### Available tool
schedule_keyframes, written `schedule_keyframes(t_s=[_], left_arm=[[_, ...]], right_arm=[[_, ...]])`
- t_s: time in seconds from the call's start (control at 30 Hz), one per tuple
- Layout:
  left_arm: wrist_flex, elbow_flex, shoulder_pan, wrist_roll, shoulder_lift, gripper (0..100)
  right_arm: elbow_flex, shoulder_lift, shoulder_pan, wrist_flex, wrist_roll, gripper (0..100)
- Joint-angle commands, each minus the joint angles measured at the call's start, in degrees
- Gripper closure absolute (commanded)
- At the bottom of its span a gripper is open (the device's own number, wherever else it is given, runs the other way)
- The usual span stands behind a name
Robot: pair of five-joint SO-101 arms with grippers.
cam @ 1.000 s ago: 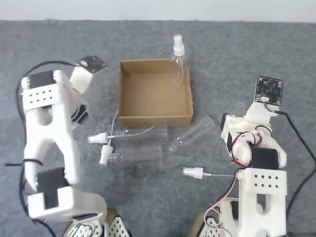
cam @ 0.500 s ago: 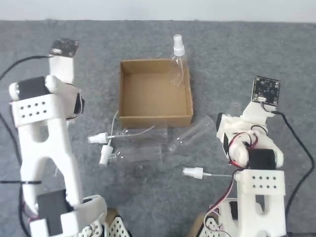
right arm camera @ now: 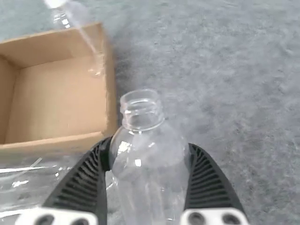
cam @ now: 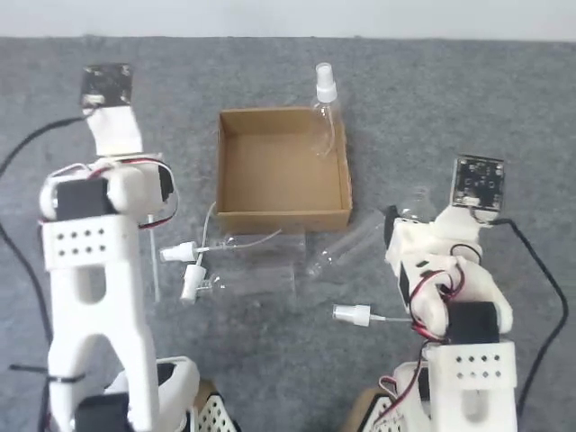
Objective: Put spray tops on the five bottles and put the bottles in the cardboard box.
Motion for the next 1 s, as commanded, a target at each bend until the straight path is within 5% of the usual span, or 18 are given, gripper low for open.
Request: schedule_keyframes(t_s=[0.0,0.43,0.97], left_arm=[[-1.93,-0.66,2.02,5.89,-7.56,99],[-11.96,5.67,8.0,21.98,-18.37,99],[-24.18,14.37,12.66,32.62,-38.42,99]], right_arm=[[0.44,-2.15,-2.77,-0.4,1.76,95.5],[1.93,-7.6,-5.23,0.66,4.4,97.6],[10.81,-25.63,-15.78,-0.13,8.0,97.8]])
